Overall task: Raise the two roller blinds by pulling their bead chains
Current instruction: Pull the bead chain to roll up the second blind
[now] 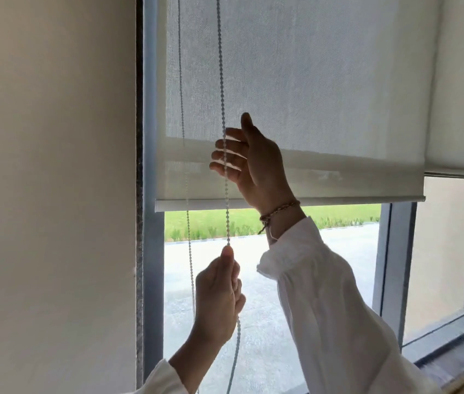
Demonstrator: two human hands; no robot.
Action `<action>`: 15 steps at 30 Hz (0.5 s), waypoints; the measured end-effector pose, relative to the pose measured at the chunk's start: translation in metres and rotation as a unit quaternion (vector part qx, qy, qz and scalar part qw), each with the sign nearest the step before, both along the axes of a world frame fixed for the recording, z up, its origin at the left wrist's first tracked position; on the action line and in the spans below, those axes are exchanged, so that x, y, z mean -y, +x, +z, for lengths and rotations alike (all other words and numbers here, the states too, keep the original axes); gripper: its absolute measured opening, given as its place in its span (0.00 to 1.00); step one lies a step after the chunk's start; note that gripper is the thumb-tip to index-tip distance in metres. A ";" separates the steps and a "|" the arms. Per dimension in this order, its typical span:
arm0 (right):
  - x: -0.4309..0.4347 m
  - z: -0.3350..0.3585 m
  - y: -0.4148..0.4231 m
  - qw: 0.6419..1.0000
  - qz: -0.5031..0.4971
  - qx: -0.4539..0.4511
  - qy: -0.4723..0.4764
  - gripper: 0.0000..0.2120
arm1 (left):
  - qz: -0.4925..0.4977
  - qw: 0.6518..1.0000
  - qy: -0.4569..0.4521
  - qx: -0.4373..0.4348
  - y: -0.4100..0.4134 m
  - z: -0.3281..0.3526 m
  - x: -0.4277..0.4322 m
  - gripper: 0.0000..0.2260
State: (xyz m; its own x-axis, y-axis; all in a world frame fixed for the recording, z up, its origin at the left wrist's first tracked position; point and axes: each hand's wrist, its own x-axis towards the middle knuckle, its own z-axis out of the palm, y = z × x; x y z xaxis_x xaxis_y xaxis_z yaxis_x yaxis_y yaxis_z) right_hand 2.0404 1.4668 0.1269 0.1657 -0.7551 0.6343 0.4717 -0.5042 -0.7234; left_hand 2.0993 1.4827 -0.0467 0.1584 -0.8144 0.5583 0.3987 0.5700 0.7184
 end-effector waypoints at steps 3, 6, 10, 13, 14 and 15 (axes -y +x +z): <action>0.001 0.009 0.009 0.999 -0.052 -0.013 0.003 0.18 | 0.012 0.999 0.021 0.023 0.001 -0.016 -0.002 0.19; 0.002 0.002 0.024 0.990 -0.131 0.032 -0.044 0.21 | 0.020 0.998 0.028 0.043 0.002 -0.022 -0.001 0.19; 0.004 0.000 0.030 0.969 -0.210 0.044 -0.120 0.27 | -0.008 0.996 0.039 0.085 0.021 -0.014 0.010 0.19; 0.000 -0.003 0.025 0.960 -0.230 0.062 -0.147 0.26 | -0.004 0.991 0.069 0.117 0.039 0.010 0.020 0.20; -0.002 -0.007 0.025 0.958 -0.232 0.063 -0.154 0.26 | 0.016 0.989 0.075 0.130 0.044 0.023 0.023 0.21; -0.004 -0.013 0.025 0.957 -0.233 0.063 -0.159 0.25 | 0.031 0.988 0.070 0.136 0.048 0.038 0.025 0.22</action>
State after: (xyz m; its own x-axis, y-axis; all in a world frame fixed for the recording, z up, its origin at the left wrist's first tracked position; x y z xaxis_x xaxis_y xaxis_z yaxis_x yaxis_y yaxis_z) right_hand 2.0659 1.4710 0.1141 -0.2341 -0.4942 0.8372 0.2158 -0.8661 -0.4509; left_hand 2.1471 1.4581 -0.0084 0.0702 -0.8805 0.4688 0.1475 0.4740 0.8681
